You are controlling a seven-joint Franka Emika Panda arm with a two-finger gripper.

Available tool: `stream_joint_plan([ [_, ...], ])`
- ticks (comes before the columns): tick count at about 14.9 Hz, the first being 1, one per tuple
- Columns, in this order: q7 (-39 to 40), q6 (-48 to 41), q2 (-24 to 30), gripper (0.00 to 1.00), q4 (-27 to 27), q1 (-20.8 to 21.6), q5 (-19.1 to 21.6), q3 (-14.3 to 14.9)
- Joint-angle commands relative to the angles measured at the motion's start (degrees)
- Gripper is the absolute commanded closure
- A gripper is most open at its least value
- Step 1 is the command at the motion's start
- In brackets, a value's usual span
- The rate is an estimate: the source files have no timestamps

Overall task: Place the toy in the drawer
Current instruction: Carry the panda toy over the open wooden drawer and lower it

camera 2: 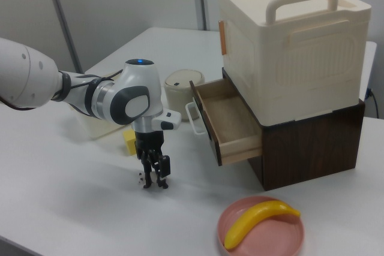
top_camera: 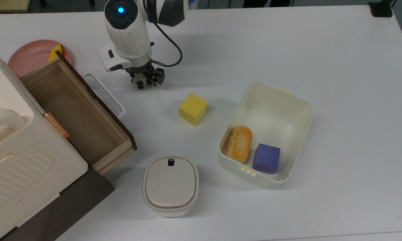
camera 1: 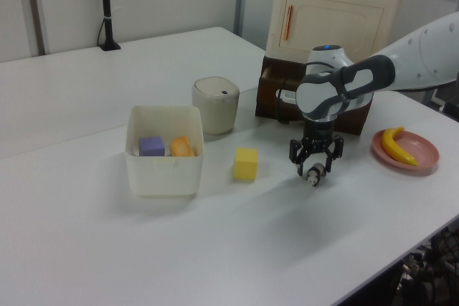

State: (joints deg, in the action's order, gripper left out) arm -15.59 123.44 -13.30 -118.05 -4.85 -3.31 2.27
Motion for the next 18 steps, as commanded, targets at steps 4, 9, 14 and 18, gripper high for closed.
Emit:
stream_joint_plan([
  [4, 7.8, 2.3, 4.5, 1.00, -1.8, 0.5, -0.2, 0.4],
  [9, 7.8, -2.5, 4.3, 1.00, 12.9, -0.4, 7.0, 0.6],
  [14, 11.1, -3.6, 3.5, 0.98, 24.7, -6.5, 12.6, 0.6],
  [18, 13.7, -2.9, 1.3, 0.94, 26.7, -11.0, 13.6, 0.6],
])
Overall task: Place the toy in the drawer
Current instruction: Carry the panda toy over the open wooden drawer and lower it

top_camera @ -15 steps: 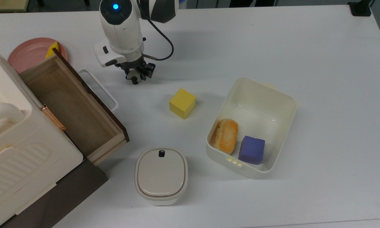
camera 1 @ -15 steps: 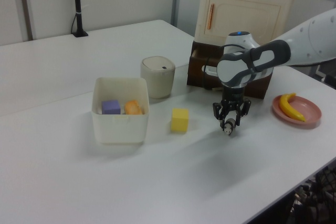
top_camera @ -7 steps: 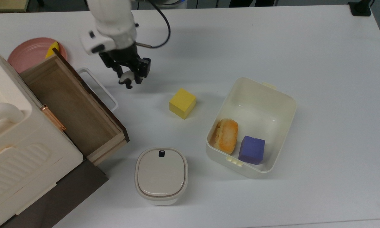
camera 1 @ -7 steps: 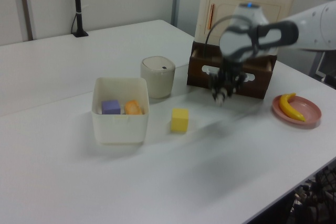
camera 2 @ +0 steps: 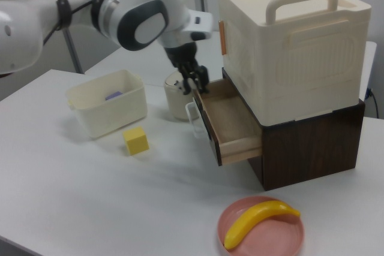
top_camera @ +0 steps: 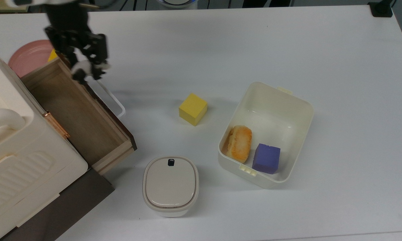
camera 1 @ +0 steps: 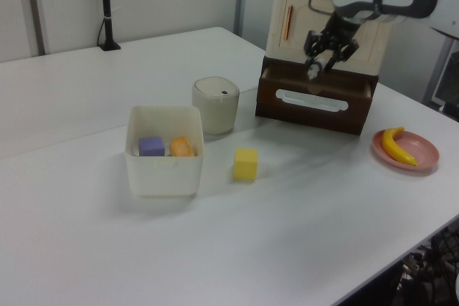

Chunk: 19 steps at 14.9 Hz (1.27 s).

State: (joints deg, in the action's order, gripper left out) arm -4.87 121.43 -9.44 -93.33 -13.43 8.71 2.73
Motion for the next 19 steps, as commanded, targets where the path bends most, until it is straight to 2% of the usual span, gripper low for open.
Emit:
stream_joint_plan([
  [1, 4.0, -0.8, -3.6, 0.94, 2.0, -3.5, 1.1, 0.2],
  [4, 5.1, -0.2, -7.2, 0.92, 2.1, -6.0, 0.8, 0.2],
  [6, 4.7, 4.8, -8.6, 0.89, 2.0, -7.0, 1.1, 0.2],
  [7, 4.4, 7.0, -8.7, 0.84, 1.9, -7.2, 1.3, 0.3],
  [8, 4.1, 7.7, -8.9, 0.48, 1.9, -8.2, 1.6, 0.3],
  [9, 3.7, 7.7, -9.2, 0.27, 1.9, -8.4, 1.6, 0.2],
  [10, 3.5, 7.7, -9.2, 0.19, 2.0, -8.4, 1.6, 0.3],
  [11, 3.2, 7.7, -9.0, 0.00, 2.0, -8.4, 1.7, 0.3],
  [14, 1.5, 6.5, -6.6, 0.00, 2.1, -7.7, 1.7, -0.7],
  [19, -1.7, -2.6, -3.3, 0.00, 3.2, -1.0, 0.4, -0.7],
])
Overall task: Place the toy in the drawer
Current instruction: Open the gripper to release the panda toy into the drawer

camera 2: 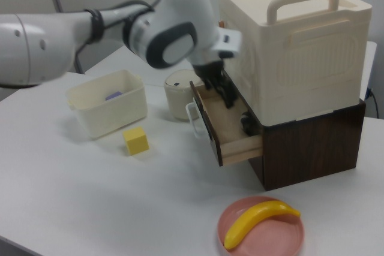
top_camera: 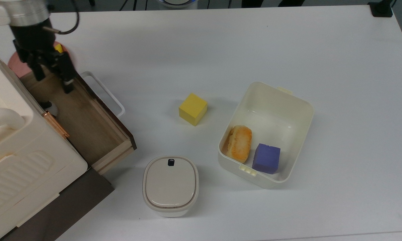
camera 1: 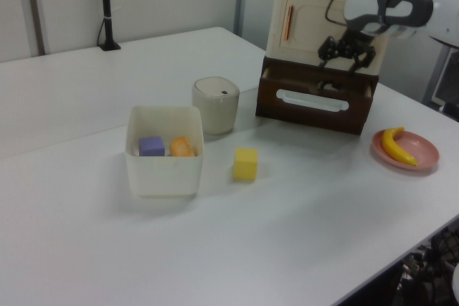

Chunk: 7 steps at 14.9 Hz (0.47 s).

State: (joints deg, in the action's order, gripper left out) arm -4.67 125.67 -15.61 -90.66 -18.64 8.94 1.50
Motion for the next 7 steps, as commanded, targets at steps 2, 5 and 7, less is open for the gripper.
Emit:
stream_joint_plan([
  [2, -1.7, -12.2, 4.0, 0.00, 1.0, 7.5, -2.1, 0.4],
  [5, -1.6, -18.7, 4.6, 0.00, 1.1, 13.9, -8.3, 0.4],
  [7, -1.3, -22.3, 5.0, 0.00, 1.1, 16.8, -9.8, 0.4],
])
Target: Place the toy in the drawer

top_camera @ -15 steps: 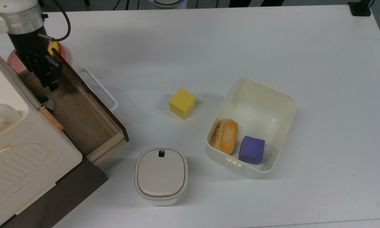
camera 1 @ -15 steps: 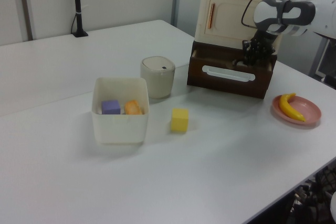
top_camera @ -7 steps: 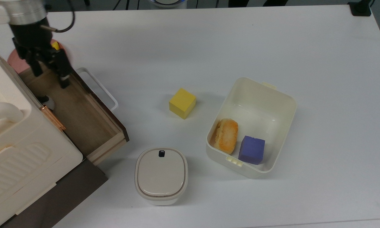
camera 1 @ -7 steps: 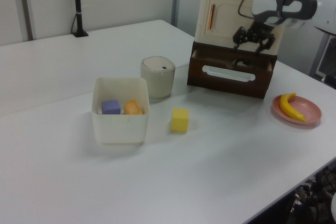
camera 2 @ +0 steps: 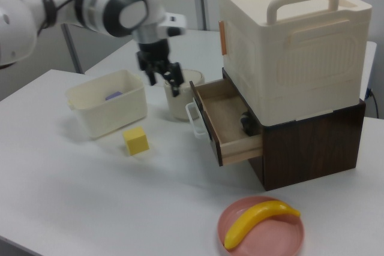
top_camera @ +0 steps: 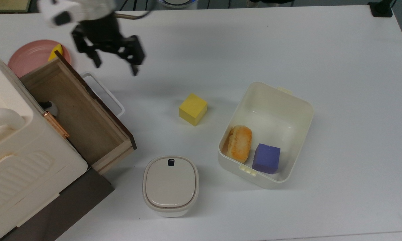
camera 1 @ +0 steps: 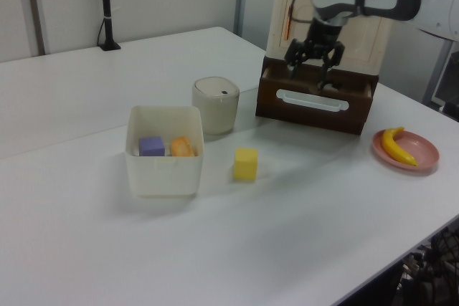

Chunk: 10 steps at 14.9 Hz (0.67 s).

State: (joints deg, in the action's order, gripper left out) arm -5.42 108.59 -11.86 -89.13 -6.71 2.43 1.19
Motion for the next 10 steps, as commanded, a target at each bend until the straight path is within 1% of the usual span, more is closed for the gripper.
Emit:
stream_joint_plan([
  [1, -0.3, -7.1, 1.3, 0.00, -0.4, 6.0, -3.3, 0.7],
  [3, 0.6, -9.0, 2.0, 0.00, -0.7, 7.8, -3.6, 0.7],
  [6, 3.0, -9.4, 2.3, 0.00, -0.9, 7.7, -3.7, 0.8],
  [9, 9.0, -11.6, 2.4, 0.00, -1.0, 7.8, -4.1, 0.8],
  [10, 9.8, -11.8, 2.3, 0.00, -1.0, 7.8, -4.4, 0.8],
])
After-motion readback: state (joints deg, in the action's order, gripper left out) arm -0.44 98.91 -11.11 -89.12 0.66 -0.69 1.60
